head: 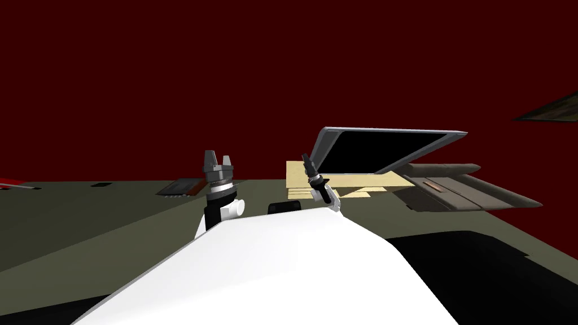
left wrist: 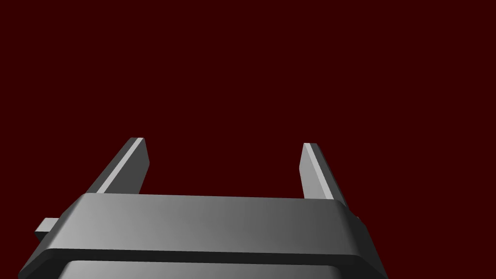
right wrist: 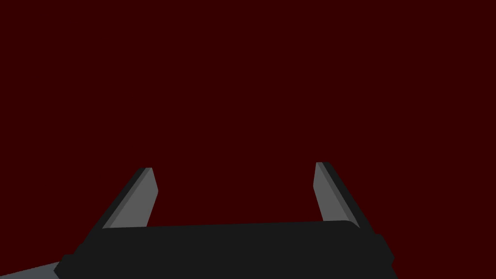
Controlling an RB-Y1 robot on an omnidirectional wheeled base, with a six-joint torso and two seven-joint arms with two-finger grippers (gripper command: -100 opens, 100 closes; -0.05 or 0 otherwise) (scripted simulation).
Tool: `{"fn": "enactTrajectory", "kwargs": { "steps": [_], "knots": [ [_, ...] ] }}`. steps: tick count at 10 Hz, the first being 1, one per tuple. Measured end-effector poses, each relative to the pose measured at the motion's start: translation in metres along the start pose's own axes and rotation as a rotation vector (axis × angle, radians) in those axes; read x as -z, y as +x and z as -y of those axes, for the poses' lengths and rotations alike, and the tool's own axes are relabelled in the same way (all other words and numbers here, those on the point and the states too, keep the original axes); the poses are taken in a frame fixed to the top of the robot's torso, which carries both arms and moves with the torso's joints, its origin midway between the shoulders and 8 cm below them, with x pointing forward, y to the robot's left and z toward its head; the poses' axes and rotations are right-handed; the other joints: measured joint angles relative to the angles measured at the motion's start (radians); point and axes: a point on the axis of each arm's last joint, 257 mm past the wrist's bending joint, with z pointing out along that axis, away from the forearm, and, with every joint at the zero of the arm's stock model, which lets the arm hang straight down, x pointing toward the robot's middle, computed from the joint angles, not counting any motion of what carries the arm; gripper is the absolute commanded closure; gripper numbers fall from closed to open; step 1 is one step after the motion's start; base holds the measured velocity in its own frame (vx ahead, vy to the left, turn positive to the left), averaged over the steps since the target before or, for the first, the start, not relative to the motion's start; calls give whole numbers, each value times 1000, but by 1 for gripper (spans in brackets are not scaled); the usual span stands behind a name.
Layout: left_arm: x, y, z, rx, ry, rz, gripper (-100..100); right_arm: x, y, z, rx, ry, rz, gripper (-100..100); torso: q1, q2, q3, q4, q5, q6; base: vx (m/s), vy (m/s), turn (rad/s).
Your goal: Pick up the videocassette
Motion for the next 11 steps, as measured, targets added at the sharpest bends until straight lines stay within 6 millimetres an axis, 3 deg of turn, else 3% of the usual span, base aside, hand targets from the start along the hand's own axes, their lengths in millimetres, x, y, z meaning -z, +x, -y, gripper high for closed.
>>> {"fn": "enactTrajectory", "kwargs": {
  "steps": [2,5,11],
  "knots": [
    [0,0,0,0,0,0,0,0,14,8,7,5,-37,-100,-3,-1,-1,0,-1,1,-13,40,56],
    [0,0,0,0,0,0,0,8,63,27,49,-8,-195,-100,2,0,0,0,0,0,-29,103,209],
    [0,0,0,0,0,0,0,46,132,55,109,-9,-437,-100,-2,-1,-1,0,0,1,-15,58,137]
  ]
}}
